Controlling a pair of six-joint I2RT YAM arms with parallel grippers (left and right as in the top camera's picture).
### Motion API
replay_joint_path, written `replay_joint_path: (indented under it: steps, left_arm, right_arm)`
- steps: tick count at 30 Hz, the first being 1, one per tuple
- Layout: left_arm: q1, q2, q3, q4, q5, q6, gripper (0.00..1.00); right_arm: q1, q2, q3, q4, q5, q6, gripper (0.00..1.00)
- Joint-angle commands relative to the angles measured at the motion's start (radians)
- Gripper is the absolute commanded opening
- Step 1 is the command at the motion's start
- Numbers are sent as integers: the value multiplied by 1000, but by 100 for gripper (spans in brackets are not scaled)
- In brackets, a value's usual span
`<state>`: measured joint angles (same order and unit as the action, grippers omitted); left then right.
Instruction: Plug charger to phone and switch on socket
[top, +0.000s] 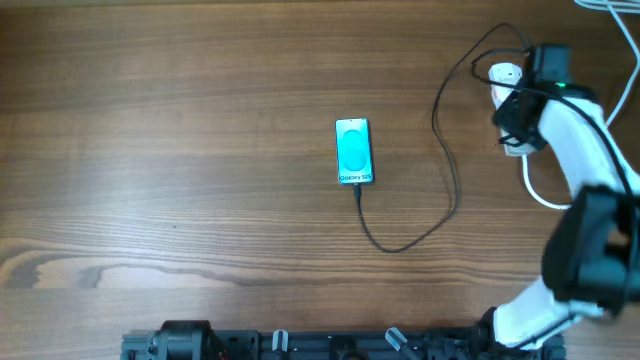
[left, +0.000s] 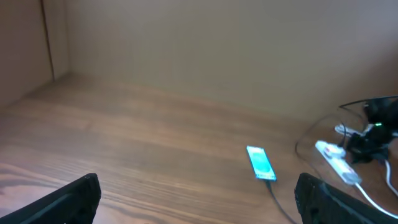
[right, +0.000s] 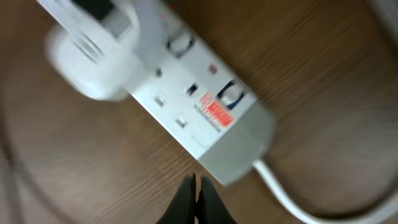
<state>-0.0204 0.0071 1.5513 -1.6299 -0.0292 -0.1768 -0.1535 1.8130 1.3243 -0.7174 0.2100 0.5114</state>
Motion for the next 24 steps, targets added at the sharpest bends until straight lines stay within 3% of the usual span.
replay_joint_path:
  steps: [1, 13, 20, 24]
  left_arm:
    - [11, -2, -8, 8, -7, 13, 100]
    - [-17, -2, -13, 34, -37, 12, 100]
    - [-17, -2, -244, 293, -56, 13, 100]
    - [-17, -2, -492, 648, 27, 13, 100]
  right_arm:
    - [-1, -183, 2, -42, 29, 16, 5]
    - [-1, -658, 2, -130, 21, 56, 4]
    - [-1, -823, 2, -140, 22, 33, 5]
    - [-1, -903, 2, -140, 22, 15, 5]
